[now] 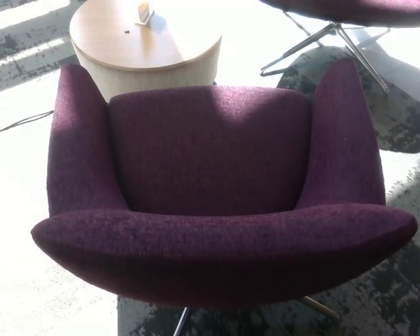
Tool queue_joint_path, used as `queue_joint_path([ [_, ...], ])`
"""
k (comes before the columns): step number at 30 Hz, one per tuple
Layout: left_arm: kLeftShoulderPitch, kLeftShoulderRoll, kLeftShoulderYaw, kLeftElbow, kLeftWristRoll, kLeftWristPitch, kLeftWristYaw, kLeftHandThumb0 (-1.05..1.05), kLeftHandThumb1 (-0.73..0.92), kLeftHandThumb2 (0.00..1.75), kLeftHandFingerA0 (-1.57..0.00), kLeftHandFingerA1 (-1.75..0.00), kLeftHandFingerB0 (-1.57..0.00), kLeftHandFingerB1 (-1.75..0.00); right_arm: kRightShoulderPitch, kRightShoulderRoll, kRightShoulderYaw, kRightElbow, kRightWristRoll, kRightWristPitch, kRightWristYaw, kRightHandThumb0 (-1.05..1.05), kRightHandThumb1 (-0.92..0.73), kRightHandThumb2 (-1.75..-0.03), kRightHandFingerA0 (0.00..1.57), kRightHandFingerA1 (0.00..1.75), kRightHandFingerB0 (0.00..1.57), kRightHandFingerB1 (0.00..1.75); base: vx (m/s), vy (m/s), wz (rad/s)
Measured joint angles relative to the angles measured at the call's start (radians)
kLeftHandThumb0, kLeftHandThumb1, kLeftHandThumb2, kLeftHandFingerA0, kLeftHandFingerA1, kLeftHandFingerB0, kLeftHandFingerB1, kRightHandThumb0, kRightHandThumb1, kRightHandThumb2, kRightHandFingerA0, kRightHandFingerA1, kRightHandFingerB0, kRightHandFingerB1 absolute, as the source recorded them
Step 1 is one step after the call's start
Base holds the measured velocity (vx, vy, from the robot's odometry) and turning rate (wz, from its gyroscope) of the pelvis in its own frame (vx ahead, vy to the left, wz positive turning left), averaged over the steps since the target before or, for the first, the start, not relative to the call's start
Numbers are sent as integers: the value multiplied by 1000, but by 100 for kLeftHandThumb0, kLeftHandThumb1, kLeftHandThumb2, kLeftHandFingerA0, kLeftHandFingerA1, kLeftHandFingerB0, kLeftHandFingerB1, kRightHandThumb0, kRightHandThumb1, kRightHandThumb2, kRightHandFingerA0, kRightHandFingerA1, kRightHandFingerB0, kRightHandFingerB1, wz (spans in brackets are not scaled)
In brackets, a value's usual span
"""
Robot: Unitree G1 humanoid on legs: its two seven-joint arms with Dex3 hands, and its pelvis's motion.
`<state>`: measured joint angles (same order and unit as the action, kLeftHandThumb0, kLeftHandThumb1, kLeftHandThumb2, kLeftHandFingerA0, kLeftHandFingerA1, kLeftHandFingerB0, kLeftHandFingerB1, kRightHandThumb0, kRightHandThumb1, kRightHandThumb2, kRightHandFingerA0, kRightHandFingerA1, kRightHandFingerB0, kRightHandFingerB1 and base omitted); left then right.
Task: The robot stands in front of a sofa and uses its left hand to push the left side of the sofa
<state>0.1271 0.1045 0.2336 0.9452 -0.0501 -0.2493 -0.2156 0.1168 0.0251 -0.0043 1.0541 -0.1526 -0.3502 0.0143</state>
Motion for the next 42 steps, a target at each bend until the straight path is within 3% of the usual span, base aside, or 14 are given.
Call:
queue_joint_path([
  [7, -4, -1, 36, 16, -33, -77, -36, -62, 79, 63, -38, -51, -24, -43, -10, 19, -31, 24, 15, -117, -12, -70, -81, -65, 44, 34, 30, 30, 0, 0, 0],
  [10, -8, 1, 51, 13, -48, -107, -52, -71, 79, 63, -30, -49, -21, -41, -19, 17, -33, 33, 17, -166, -24, -76, -69, -96, 19, 42, 13, 40, 0, 0, 0],
  [15, -54, 32, 90, -61, -79, -138, -72, -73, 81, 64, -28, -47, -19, -39, -84, -10, -40, 22, 16, -236, -40, -75, -88, -68, 26, 29, 18, 27, 0, 0, 0],
  [16, -58, 38, 94, -72, -83, -139, -73, -73, 82, 63, -21, -44, -17, -38, -92, -17, -39, 19, 13, -246, -46, -79, -70, -97, 20, 42, 14, 40, 0, 0, 0],
  [27, -107, 101, 144, -179, -127, -141, -82, -81, 83, 65, -26, -46, -18, -38, -171, -70, -90, -34, 38, -328, -75, -81, -71, -100, 22, 43, 13, 40, 0, 0, 0],
  [30, -117, 111, 154, -216, -136, -136, -84, -85, 86, 67, -23, -45, -16, -39, -173, -77, -96, -36, 42, -331, -77, -80, -86, -68, 28, 30, 17, 27, 0, 0, 0],
  [31, -127, 123, 159, -228, -141, -132, -84, -40, 44, 109, -2, -52, -1, -52, -173, -80, -98, -38, 43, -331, -77, -80, -70, -99, 22, 43, 14, 40, 0, 0, 0],
  [33, -163, 151, 170, -246, -153, -120, -87, -41, 42, 108, -3, -53, 0, -53, -174, -87, -102, -40, 45, -331, -76, -80, -70, -98, 21, 43, 14, 40, 0, 0, 0],
  [34, -172, 158, 172, -247, -155, -117, -89, -98, 87, 70, -13, -56, -4, -45, -174, -88, -104, -40, 46, -331, -76, -79, -85, -68, 27, 30, 18, 27, 0, 0, 0],
  [36, -235, 201, 180, -259, -171, -104, -100, -101, 90, 68, -7, -54, -4, -45, -175, -90, -113, -41, 55, -331, -71, -80, -70, -98, 22, 43, 15, 40, 0, 0, 0],
  [37, -265, 219, 180, -252, -173, -99, -107, -96, 66, 116, -4, -49, -6, -39, -175, -90, -116, -41, 58, -331, -70, -78, -86, -68, 29, 30, 19, 27, 0, 0, 0],
  [39, -306, 248, 180, -243, -177, -90, -119, -96, 67, 120, 0, -49, -2, -43, -175, -89, -117, -41, 60, -331, -68, -80, -70, -99, 22, 43, 14, 40, 0, 0, 0],
  [41, -375, 287, 174, -202, -180, -72, -132, -96, 66, 119, 0, -50, -1, -43, -176, -89, -116, -40, 62, -331, -68, -80, -69, -98, 22, 43, 14, 40, 0, 0, 0],
  [42, -404, 300, 171, -185, -181, -65, -135, -104, 89, 72, -4, -52, -7, -47, -177, -87, -117, -40, 63, -331, -67, -79, -69, -98, 22, 43, 14, 40, 0, 0, 0],
])
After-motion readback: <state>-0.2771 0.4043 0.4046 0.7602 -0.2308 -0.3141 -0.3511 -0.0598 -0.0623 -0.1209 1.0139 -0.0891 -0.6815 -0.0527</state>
